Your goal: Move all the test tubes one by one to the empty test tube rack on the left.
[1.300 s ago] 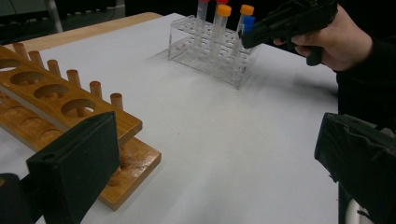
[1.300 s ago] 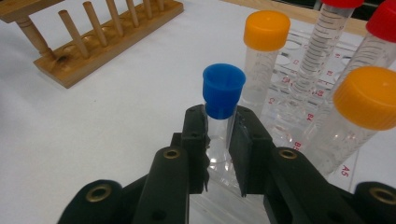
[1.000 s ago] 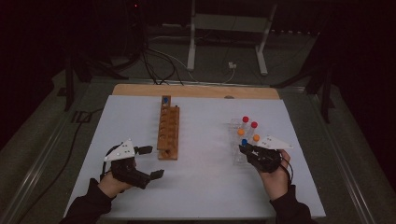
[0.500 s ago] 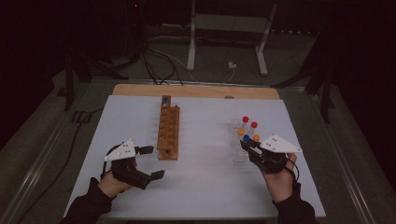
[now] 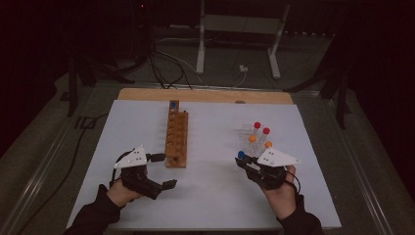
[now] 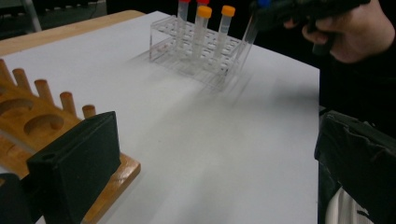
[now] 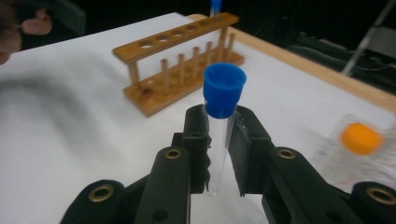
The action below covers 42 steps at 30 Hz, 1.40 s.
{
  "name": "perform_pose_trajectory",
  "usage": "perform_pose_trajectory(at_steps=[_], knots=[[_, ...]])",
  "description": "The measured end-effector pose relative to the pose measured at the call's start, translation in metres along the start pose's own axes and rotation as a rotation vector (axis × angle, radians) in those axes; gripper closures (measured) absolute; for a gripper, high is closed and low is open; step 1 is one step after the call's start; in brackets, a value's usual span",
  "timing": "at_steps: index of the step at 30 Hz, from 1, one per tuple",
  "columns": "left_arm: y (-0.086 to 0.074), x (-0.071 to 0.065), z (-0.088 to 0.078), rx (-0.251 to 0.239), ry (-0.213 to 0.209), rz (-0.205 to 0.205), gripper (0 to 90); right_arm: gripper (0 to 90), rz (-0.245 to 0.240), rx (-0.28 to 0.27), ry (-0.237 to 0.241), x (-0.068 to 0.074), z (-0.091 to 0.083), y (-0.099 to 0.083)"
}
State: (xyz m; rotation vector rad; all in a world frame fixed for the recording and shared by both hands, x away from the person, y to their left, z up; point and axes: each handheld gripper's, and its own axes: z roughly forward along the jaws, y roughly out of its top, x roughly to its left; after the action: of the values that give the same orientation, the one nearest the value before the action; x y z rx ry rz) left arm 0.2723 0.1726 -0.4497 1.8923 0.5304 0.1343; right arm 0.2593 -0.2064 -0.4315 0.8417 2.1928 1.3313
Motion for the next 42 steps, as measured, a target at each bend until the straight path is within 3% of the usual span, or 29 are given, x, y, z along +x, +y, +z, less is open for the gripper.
perform_pose_trajectory(at_steps=[10,19,21,23,30,42], knots=[[0.019,-0.006,0.021,-0.017,-0.056,0.016,1.8,76.7,-0.018,0.046,0.096,0.023,0.019,-0.006],[0.037,-0.014,0.053,-0.029,-0.114,0.061,8.4,76.8,-0.026,0.052,0.14,0.034,0.023,-0.005],[0.041,-0.016,0.06,-0.036,-0.119,0.067,16.5,76.8,-0.028,0.051,0.142,0.034,0.023,-0.006],[0.044,-0.018,0.066,-0.034,-0.135,0.073,17.4,76.8,-0.026,0.052,0.143,0.034,0.023,-0.005],[0.053,-0.023,0.083,-0.036,-0.173,0.086,34.3,76.8,-0.025,0.051,0.147,0.033,0.023,-0.005],[0.054,-0.028,0.101,-0.037,-0.215,0.116,62.5,76.7,-0.026,0.051,0.15,0.033,0.022,-0.005]])
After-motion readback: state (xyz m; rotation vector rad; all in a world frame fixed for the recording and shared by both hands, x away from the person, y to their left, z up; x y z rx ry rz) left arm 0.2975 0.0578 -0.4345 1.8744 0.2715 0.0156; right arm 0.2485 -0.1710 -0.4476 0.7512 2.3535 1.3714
